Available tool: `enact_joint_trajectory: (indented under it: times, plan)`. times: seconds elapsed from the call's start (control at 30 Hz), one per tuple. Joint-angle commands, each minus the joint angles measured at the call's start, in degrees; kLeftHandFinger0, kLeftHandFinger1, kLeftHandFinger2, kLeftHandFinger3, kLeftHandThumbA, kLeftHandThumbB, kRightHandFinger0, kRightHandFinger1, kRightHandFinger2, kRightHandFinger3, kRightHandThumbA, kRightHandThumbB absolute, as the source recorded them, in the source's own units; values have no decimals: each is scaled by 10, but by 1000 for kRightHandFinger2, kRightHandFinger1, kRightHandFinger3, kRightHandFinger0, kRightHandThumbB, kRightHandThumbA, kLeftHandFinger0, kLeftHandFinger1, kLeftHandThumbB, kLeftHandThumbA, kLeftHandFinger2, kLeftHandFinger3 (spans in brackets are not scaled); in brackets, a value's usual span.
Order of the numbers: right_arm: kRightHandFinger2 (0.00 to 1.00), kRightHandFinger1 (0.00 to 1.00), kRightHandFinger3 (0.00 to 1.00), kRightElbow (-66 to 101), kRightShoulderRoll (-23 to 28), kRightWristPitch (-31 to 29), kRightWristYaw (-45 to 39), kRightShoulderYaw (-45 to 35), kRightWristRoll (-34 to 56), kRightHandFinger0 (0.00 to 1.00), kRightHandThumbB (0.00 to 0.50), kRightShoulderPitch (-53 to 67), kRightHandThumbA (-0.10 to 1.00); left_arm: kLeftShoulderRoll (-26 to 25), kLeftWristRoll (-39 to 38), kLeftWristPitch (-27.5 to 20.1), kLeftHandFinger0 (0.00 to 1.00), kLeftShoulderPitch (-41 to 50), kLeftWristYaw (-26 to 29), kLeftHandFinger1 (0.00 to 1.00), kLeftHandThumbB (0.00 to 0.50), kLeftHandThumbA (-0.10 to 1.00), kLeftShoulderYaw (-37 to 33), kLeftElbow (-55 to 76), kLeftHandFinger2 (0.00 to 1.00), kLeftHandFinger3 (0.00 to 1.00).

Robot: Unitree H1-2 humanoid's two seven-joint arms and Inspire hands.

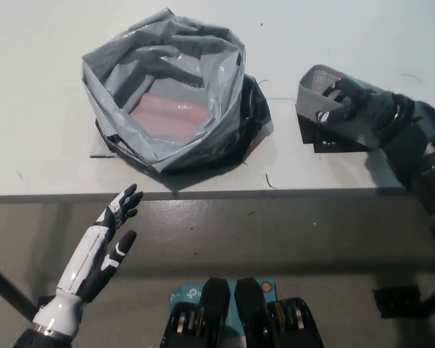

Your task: Use the right hand to pick up a small rectangular container and put it into a plastic bag and lift the bag

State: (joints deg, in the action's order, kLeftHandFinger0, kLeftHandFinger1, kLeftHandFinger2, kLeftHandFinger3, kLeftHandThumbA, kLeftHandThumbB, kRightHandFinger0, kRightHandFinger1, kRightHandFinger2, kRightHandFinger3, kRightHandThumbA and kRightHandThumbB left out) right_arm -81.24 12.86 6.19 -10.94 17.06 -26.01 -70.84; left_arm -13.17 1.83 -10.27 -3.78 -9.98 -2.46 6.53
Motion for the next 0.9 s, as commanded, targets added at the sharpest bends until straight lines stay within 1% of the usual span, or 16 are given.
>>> enact_joint_trajectory:
  times: [0.0,0.07,0.13,0.17,0.3,0.33,0.4,0.47,0.53,0.57,0.6,0.67,0.7,0.77,0.83,0.87]
  plan:
    - [612,179,382,-8,17,69,-81,-38,58,0,185,-44,174,-12,-10,7,1000,-17,-9,1000,291,925,4,10,1000,1000]
    - [597,130,679,-6,17,97,-96,-71,87,0,158,-58,203,-13,-11,4,984,-21,-12,1000,285,931,4,8,1000,1000]
    - [630,160,631,-4,19,111,-107,-89,100,0,132,-66,247,-14,-12,5,980,-24,-14,1000,283,931,4,6,1000,1000]
    - [656,166,726,-3,20,126,-116,-103,112,0,100,-72,257,-14,-15,6,978,-27,-16,1000,278,924,4,6,1000,1000]
    - [671,186,538,-1,24,145,-136,-118,115,0,63,-81,244,-13,-19,12,970,-30,-18,1000,264,905,4,7,1000,1000]
    - [664,193,347,-1,27,144,-149,-110,108,0,46,-83,271,-13,-20,12,954,-32,-19,1000,269,901,4,6,1000,1000]
    - [673,202,394,-1,30,146,-160,-105,105,0,36,-83,270,-14,-20,15,944,-33,-21,1000,268,903,3,6,1000,1000]
    - [684,200,565,0,32,152,-166,-111,114,0,40,-80,251,-15,-20,17,934,-34,-23,1000,262,904,3,8,1000,1000]
    - [682,198,530,2,33,150,-167,-111,115,0,37,-78,244,-15,-20,19,928,-34,-24,1000,270,905,3,9,1000,1000]
    - [679,191,670,3,33,156,-165,-116,121,0,35,-77,228,-15,-19,25,928,-34,-25,1000,280,911,3,12,1000,1000]
    - [679,191,670,3,34,158,-164,-117,123,0,35,-77,228,-16,-19,26,928,-34,-25,1000,280,911,3,13,1000,1000]
    - [731,203,398,3,39,165,-160,-149,158,0,54,-73,155,-19,-13,24,916,-36,-25,1000,268,926,3,12,1000,1000]
    - [731,203,398,3,40,162,-160,-151,159,0,54,-72,155,-19,-12,23,916,-36,-25,1000,268,926,3,12,1000,1000]
    - [744,210,568,3,41,177,-141,-191,191,0,75,-70,106,-21,-10,20,894,-36,-25,1000,262,924,4,12,1000,1000]
    - [692,194,377,2,45,182,-141,-220,214,0,36,-66,124,-21,-11,18,882,-36,-26,982,265,921,3,10,1000,1000]
    - [692,194,377,2,47,182,-143,-226,218,0,36,-64,124,-21,-11,18,882,-35,-26,982,265,921,3,10,1000,1000]
